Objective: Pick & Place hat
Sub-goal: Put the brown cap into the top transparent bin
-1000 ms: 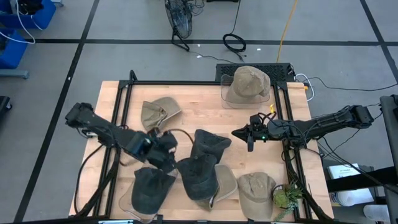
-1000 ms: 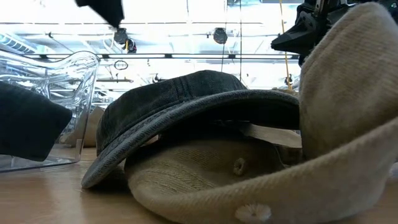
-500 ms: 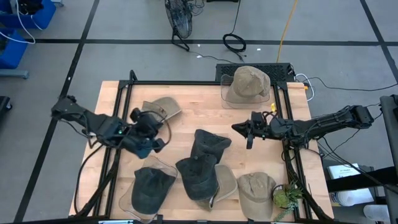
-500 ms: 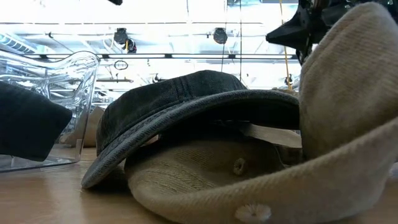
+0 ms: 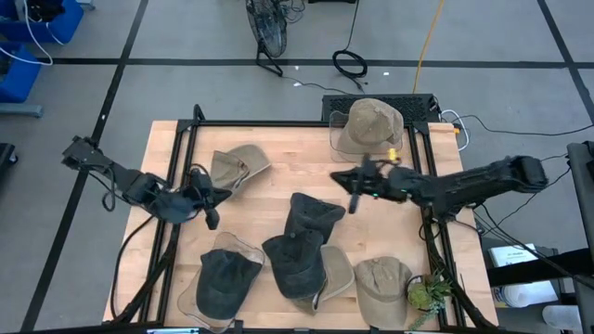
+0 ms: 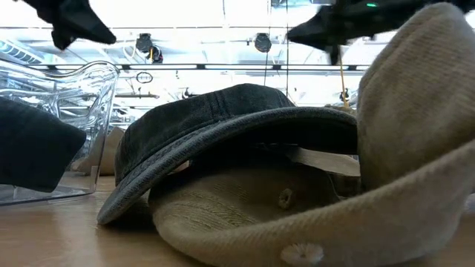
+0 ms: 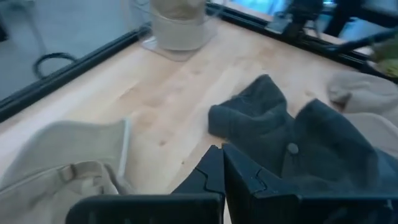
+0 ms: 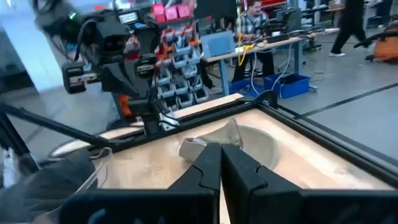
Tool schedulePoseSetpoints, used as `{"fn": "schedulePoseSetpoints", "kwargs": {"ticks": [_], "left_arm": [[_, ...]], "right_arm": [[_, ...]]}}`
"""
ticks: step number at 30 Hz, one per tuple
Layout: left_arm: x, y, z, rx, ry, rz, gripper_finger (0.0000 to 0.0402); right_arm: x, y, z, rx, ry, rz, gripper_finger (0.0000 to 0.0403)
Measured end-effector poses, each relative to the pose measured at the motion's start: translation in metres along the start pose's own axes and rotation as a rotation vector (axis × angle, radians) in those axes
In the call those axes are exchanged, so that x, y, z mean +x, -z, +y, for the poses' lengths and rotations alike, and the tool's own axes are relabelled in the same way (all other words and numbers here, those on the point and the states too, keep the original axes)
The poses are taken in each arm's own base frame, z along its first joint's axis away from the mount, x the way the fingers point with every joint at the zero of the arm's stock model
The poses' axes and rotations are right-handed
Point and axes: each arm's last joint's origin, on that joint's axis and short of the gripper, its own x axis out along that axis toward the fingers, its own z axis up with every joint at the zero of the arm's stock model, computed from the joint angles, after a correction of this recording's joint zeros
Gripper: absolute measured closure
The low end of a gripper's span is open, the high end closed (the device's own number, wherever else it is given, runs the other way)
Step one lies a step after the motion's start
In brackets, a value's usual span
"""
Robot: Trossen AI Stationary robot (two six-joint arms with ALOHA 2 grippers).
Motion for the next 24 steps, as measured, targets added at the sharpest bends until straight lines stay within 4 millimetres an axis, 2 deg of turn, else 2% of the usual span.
{"fn": "schedulePoseSetpoints", "kwargs": {"ticks": [5,10,16,19,24], "left_arm": [[0.000,0.013,0.028,0.047,0.115,-0.048,0.0400],[0.001,0.025,0.055,0.082,0.156,-0.097,0.0401],[-0.007,0.028,0.079,0.088,0.149,-0.147,0.0401],[-0.008,0.028,0.086,0.099,0.161,-0.150,0.0401],[-0.007,0.023,0.093,0.097,0.156,-0.176,0.0401]], "right_arm": [[0.064,-0.016,0.012,-0.115,-0.025,0.099,0.0403],[0.117,-0.022,0.015,-0.215,0.018,0.303,0.0403],[0.164,-0.034,0.019,-0.335,0.032,0.404,0.0394],[0.185,-0.038,0.020,-0.371,0.037,0.442,0.0377],[0.218,-0.033,0.018,-0.465,0.033,0.509,0.0338]]}}
